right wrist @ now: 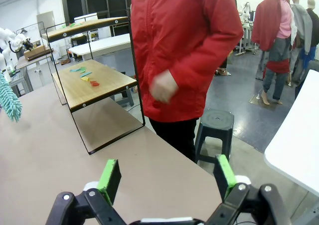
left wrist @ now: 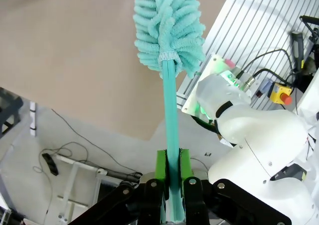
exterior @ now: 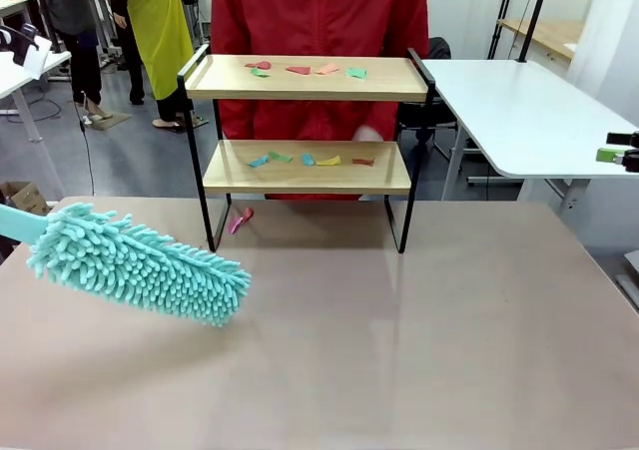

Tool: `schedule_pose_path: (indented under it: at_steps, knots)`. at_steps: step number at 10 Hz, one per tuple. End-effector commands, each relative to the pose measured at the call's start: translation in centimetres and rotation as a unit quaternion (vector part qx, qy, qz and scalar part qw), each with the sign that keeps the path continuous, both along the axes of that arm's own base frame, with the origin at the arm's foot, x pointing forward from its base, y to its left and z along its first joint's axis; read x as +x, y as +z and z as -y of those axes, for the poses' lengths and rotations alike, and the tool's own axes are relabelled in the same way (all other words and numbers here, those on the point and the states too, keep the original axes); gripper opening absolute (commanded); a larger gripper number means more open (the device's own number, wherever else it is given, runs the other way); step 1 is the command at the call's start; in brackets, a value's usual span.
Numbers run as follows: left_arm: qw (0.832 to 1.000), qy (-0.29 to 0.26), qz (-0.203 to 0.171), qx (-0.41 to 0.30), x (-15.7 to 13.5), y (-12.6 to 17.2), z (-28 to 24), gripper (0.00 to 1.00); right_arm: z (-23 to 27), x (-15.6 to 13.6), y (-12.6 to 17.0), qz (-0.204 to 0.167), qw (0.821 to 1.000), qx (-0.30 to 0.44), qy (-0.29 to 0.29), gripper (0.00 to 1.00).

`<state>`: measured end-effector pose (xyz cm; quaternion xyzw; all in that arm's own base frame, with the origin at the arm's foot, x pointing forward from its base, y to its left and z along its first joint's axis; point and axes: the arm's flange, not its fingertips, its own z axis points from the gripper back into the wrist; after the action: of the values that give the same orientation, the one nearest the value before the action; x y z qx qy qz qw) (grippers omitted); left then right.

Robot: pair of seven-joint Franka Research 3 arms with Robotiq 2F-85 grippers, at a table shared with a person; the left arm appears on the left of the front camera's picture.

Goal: Clean the shelf.
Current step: Clean the specific section of the Shelf indicated by the human with the Duster.

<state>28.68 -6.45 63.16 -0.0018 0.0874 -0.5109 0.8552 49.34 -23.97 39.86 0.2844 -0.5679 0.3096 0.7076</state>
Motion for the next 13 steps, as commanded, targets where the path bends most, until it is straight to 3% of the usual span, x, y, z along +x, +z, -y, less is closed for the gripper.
schedule_pose_path:
  at_steps: [1, 13]
  knots:
    - [1.000, 0.009, -0.001, -0.008, -0.44, -0.16, -0.04, 0.13, -0.13, 0.02, 0.19, 0.002, 1.000, -0.001, 0.000, 1.00]
    - [1.000, 0.009, -0.001, -0.008, -0.44, -0.16, -0.04, 0.13, -0.13, 0.02, 0.19, 0.002, 1.000, -0.001, 0.000, 1.00]
